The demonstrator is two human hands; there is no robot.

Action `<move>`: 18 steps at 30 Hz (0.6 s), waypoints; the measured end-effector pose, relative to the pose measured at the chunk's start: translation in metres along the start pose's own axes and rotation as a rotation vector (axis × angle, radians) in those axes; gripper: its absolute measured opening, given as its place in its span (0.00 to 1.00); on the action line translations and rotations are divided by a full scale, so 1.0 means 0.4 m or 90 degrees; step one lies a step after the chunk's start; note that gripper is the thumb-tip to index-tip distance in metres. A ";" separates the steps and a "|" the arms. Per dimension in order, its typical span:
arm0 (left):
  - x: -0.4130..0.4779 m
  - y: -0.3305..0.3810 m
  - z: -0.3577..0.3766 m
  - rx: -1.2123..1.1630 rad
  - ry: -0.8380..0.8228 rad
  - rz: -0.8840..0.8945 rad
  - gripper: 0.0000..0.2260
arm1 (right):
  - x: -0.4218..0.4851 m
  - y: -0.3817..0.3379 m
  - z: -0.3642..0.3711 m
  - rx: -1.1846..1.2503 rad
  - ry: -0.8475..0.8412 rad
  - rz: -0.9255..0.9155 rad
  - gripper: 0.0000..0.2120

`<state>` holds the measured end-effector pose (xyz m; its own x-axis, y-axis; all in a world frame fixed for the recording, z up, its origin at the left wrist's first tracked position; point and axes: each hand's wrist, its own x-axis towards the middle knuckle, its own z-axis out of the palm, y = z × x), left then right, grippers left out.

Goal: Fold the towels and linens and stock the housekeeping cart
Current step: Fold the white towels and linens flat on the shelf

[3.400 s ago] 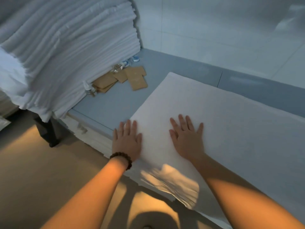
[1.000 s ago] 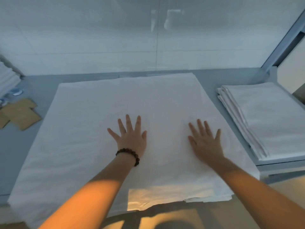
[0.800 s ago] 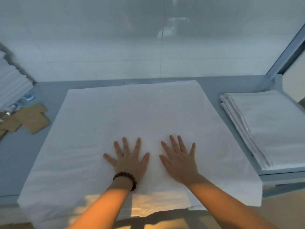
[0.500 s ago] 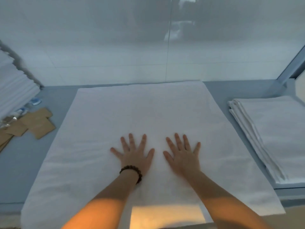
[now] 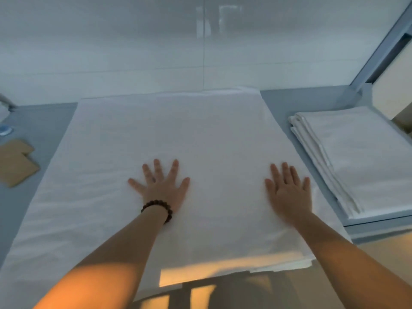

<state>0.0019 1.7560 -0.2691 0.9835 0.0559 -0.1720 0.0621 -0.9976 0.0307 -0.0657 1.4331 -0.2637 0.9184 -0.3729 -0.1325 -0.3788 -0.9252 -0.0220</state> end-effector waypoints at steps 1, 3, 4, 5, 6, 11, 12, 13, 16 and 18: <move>-0.001 -0.001 0.000 0.004 -0.002 -0.001 0.31 | 0.001 -0.006 -0.006 0.012 -0.013 0.026 0.29; 0.000 -0.010 0.001 0.009 -0.003 -0.002 0.31 | -0.023 -0.079 -0.007 0.040 -0.037 -0.018 0.28; 0.002 -0.012 0.004 0.007 -0.002 -0.002 0.31 | -0.048 -0.120 0.003 0.043 -0.027 -0.099 0.28; 0.004 -0.014 0.007 0.003 -0.002 -0.001 0.31 | -0.083 -0.152 0.017 0.038 -0.016 -0.187 0.28; 0.007 -0.015 0.008 0.001 0.000 0.000 0.31 | -0.116 -0.163 0.028 0.023 -0.008 -0.247 0.28; 0.005 0.008 0.001 -0.016 -0.023 0.006 0.29 | -0.125 -0.006 0.023 -0.015 0.036 -0.135 0.29; -0.005 0.017 0.000 -0.025 -0.030 0.005 0.29 | -0.122 0.008 0.020 -0.022 0.023 -0.125 0.29; -0.021 0.027 0.000 -0.032 -0.036 0.006 0.28 | -0.119 0.007 0.017 -0.020 0.004 -0.116 0.28; -0.098 0.068 0.013 -0.040 -0.048 0.022 0.26 | -0.120 -0.061 0.003 0.013 -0.037 -0.071 0.28; -0.154 0.096 0.022 -0.038 -0.055 0.046 0.26 | -0.129 -0.146 -0.003 0.049 -0.036 -0.126 0.27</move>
<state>-0.0578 1.7139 -0.2659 0.9677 -0.0218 -0.2511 0.0046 -0.9945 0.1044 -0.0909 1.5063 -0.2544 0.9687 -0.1778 -0.1734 -0.2013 -0.9710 -0.1287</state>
